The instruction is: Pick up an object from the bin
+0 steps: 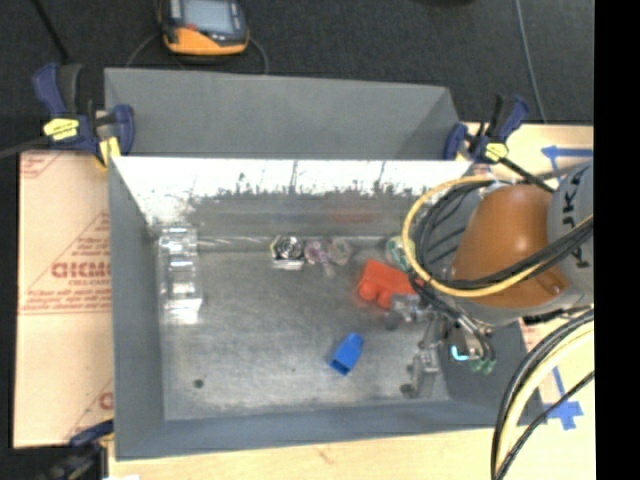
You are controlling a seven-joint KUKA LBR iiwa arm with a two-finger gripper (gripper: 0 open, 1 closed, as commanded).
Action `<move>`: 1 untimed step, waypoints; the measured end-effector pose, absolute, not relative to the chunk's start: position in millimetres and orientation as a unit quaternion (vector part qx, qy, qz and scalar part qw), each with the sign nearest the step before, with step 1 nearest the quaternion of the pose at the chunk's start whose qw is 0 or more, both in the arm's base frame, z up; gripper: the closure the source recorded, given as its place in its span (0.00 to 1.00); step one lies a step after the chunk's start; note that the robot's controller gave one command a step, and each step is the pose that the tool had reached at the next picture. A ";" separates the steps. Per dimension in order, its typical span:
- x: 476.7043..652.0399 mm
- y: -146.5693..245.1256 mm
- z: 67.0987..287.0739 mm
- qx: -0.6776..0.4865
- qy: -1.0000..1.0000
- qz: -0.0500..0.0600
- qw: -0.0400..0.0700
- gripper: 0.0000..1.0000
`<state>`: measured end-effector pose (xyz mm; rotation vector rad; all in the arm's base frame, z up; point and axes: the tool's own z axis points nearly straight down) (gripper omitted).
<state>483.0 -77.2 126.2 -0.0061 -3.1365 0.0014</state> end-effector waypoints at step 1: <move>516.7 -45.3 67.1 -0.015 -1.000 -0.001 0.000 0.00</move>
Offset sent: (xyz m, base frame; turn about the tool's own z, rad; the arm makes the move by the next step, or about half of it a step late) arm 0.0325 0.0299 -0.0562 0.0297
